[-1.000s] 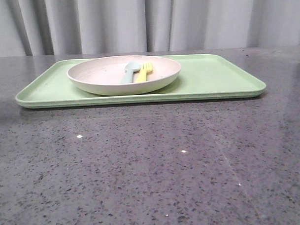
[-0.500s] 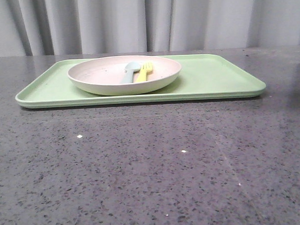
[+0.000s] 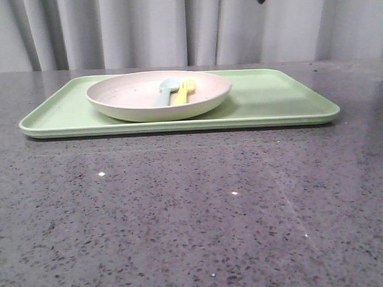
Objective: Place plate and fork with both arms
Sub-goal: 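Move the right gripper above the yellow fork on the plate, then lower the right gripper and grasp the yellow fork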
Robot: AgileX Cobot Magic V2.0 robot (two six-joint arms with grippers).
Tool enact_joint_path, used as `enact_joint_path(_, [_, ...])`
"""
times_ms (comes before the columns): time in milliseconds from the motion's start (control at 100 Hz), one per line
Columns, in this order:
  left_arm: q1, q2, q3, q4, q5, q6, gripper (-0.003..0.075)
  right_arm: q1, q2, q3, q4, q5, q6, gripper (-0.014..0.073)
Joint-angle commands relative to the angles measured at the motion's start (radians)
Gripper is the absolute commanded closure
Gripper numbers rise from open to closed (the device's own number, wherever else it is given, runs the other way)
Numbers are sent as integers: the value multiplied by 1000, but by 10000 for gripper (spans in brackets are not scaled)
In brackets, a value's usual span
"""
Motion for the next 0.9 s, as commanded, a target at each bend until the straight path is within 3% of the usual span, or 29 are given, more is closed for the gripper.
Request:
enact_joint_path(0, [1, 3, -25, -8, -61, -4, 472, 12, 17, -95, -1, -8, 28, 118])
enact_joint_path(360, [1, 3, -25, -10, -61, -4, 472, 68, 240, -330, -35, 111, 71, 118])
enact_joint_path(890, [1, 3, -25, -10, -65, -4, 472, 72, 335, -350, -96, 108, 136, 118])
